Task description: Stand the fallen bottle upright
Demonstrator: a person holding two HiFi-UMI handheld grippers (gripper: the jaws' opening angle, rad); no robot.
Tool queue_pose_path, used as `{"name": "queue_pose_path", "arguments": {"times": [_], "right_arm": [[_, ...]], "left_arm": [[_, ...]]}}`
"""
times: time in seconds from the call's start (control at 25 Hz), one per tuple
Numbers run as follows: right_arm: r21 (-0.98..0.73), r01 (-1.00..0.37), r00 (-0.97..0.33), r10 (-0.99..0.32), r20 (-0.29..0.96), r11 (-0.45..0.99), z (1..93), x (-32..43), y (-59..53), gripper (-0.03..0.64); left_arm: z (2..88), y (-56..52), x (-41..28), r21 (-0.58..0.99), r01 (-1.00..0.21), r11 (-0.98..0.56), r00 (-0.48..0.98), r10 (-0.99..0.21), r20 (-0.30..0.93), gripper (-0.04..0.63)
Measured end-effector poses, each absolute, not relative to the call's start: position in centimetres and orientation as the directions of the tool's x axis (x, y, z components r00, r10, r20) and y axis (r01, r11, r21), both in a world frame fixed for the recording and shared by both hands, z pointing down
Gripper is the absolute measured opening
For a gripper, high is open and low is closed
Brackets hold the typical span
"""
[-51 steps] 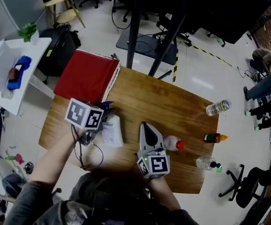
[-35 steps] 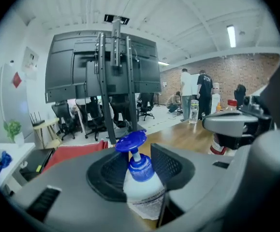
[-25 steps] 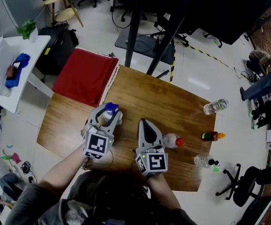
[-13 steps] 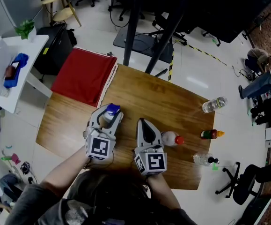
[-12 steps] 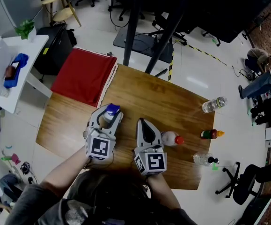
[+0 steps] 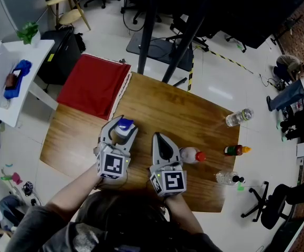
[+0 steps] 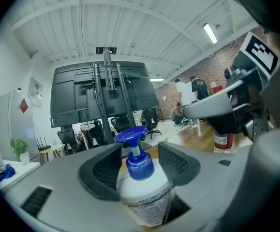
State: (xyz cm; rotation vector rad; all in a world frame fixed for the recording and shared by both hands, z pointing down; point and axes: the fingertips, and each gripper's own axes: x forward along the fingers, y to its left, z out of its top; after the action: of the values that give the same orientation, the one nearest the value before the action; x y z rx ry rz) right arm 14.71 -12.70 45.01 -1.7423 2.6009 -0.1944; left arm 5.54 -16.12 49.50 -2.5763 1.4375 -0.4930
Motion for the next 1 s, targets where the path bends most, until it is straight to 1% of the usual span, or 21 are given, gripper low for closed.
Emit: {"name": "queue_pose_path", "arguments": {"times": [0.16,0.2,0.24,0.36,0.48,0.72,0.96,1.0], "right_arm": [[-0.107,-0.92,-0.384,-0.921,0.069,0.376,45.0,14.7,-12.6,-0.001],[-0.107,-0.92,-0.385,-0.92,0.071,0.377,45.0,14.7,-12.6,0.0],[-0.106,-0.92,-0.386,-0.92,0.072,0.377,45.0,14.7,-12.6,0.0],[-0.103,-0.92,-0.386,-0.919,0.074,0.378,45.0,14.5,-12.5,0.0],[-0.099,-0.921,-0.385,-0.92,0.072,0.378,45.0,14.4,-12.4,0.0],[-0.097,-0.926,-0.371,-0.926,0.065,0.365,44.5,14.3,-12.1,0.0],[-0.1,-0.938,-0.338,-0.94,0.048,0.332,43.6,14.4,-11.1,0.0],[-0.1,-0.94,-0.331,-0.943,0.043,0.326,43.3,14.4,-10.8,0.0]], "left_arm": [[49.5,-16.1,6.0,-0.279,-0.787,-0.55,0.507,-0.834,0.215,0.324],[49.5,-16.1,6.1,-0.268,-0.787,-0.556,0.514,-0.83,0.217,0.349],[49.5,-16.1,6.2,-0.254,-0.787,-0.563,0.521,-0.826,0.215,0.395],[49.1,-16.1,6.4,-0.227,-0.787,-0.573,0.538,-0.819,0.201,0.422],[48.6,-15.9,6.3,-0.216,-0.785,-0.58,0.552,-0.814,0.18,0.422],[46.8,-15.1,5.0,-0.175,-0.814,-0.554,0.535,-0.832,0.143,0.422],[43.7,-13.6,2.3,-0.028,-0.866,-0.498,0.495,-0.865,0.086,0.418],[43.0,-13.2,1.9,-0.023,-0.871,-0.491,0.489,-0.87,0.069,0.408]]}}
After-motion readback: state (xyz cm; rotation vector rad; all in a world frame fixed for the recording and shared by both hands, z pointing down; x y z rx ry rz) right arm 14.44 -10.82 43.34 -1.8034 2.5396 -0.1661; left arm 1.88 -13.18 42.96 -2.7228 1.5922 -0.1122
